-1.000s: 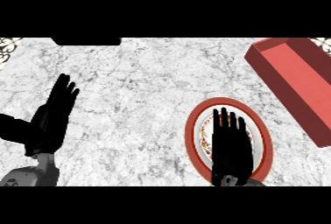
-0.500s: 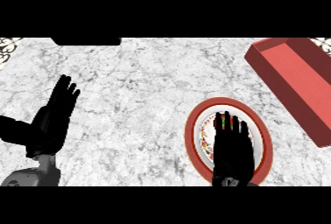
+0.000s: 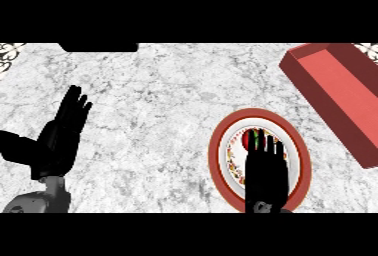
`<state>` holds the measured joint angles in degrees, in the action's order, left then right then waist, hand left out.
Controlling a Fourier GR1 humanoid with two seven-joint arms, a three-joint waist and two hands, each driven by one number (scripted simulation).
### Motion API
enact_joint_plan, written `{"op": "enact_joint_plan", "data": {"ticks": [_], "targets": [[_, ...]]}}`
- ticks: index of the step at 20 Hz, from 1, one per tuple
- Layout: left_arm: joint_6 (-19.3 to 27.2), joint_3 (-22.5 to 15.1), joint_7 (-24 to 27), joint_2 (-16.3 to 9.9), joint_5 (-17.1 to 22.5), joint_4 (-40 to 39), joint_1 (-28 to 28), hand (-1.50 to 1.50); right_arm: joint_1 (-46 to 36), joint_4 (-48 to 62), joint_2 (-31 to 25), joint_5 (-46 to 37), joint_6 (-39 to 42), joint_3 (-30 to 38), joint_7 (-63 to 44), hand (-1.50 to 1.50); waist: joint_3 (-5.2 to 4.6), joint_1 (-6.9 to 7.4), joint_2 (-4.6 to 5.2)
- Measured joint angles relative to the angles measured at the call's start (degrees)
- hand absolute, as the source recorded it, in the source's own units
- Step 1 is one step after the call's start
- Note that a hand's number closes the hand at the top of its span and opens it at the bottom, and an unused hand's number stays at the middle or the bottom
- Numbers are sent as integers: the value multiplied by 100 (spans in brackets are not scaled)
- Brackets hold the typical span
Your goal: Pick the squash from the plate and place it in the cardboard box
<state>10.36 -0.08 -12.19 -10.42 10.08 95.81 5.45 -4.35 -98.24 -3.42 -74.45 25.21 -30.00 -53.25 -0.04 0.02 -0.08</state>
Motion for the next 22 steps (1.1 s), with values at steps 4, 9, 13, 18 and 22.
{"op": "enact_joint_plan", "data": {"ticks": [4, 9, 13, 18, 22], "targets": [[-48, -18, -14, 67, -81, 171, -146, 0, -60, -32, -66, -106, 122, 36, 224, 150, -13, 4, -21], [-139, 80, -1, 76, -95, 45, -30, 0, -157, -74, -170, -419, 222, -154, 408, 150, -24, 2, -35], [-174, 94, 6, 123, -118, 96, -82, 0, -172, -127, -296, -393, 121, -177, 770, 150, -24, 11, -34], [-225, 112, -6, 106, -82, 80, -2, 0, -479, 53, -20, 408, -173, -323, 1967, 150, -10, 99, 5], [-243, 177, -26, 88, -71, -54, 114, 0, -644, 144, 24, 688, -597, -420, 2757, 150, 0, 55, 12]]}}
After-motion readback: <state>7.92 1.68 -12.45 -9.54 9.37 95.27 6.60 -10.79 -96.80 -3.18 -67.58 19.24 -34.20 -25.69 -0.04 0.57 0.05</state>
